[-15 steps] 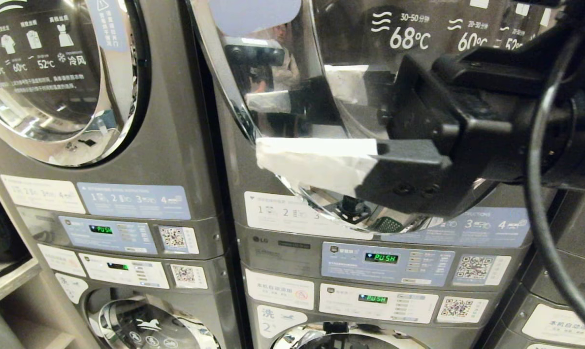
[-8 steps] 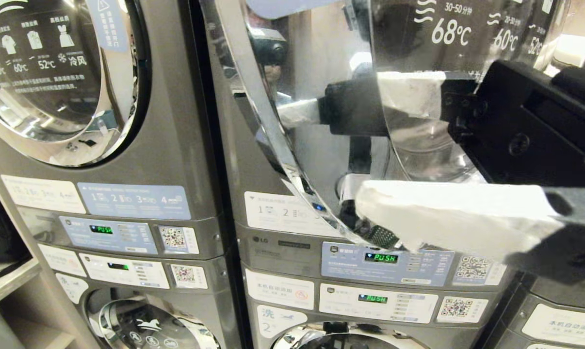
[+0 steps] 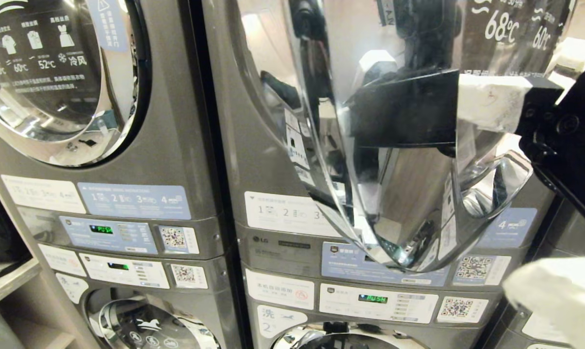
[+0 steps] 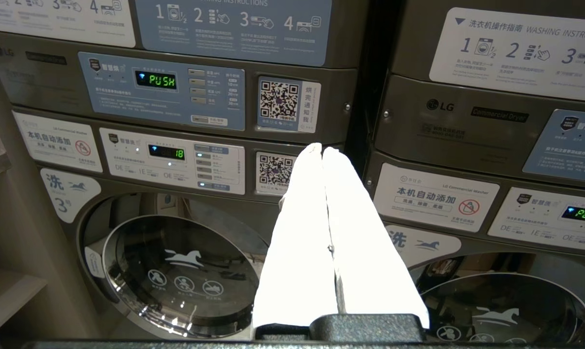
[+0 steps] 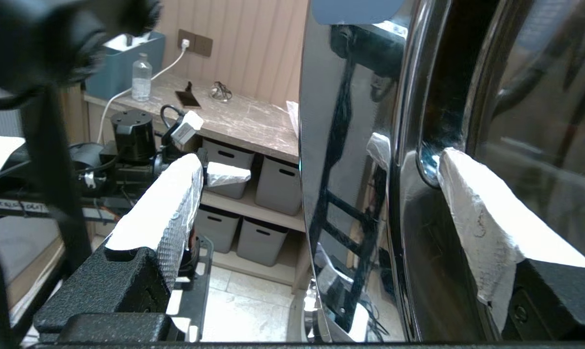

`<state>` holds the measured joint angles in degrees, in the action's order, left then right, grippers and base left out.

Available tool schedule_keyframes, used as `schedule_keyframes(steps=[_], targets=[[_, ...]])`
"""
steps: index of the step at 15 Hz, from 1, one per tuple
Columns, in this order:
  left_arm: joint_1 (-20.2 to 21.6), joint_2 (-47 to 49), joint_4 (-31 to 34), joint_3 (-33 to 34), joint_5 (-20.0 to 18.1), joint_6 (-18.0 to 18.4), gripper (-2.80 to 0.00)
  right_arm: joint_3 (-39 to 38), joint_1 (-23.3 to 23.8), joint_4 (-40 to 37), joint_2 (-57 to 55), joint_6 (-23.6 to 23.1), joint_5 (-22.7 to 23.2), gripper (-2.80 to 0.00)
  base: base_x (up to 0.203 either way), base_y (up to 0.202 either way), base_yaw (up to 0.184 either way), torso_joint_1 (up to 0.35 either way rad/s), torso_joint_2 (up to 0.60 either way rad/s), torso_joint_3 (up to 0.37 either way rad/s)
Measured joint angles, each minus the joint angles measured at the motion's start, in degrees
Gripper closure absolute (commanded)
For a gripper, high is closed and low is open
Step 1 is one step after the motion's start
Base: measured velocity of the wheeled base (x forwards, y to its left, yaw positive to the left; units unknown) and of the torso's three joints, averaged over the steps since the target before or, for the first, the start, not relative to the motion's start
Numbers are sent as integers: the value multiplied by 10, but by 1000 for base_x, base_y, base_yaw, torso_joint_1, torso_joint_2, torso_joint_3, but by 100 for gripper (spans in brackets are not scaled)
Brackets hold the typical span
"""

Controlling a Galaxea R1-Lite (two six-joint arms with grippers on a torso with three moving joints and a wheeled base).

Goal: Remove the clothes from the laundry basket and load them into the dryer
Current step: Open the dryer

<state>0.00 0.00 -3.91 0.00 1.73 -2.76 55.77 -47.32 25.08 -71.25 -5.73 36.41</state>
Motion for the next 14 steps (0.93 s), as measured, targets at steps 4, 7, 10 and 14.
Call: schedule_keyframes(steps=[4, 7, 10, 14], targets=[[0, 0, 0, 0, 0, 0, 0, -11, 3, -1, 35, 4, -22, -280, 0, 0, 0, 0, 0, 0], [0, 0, 0, 0, 0, 0, 0, -11, 5, 1, 68, 10, -57, -280, 0, 0, 0, 0, 0, 0], [0, 0, 0, 0, 0, 0, 0, -16, 8, 1, 107, 11, -98, -280, 0, 0, 0, 0, 0, 0], [0, 0, 0, 0, 0, 0, 0, -69, 100, -4, 197, 19, -162, -280, 0, 0, 0, 0, 0, 0]])
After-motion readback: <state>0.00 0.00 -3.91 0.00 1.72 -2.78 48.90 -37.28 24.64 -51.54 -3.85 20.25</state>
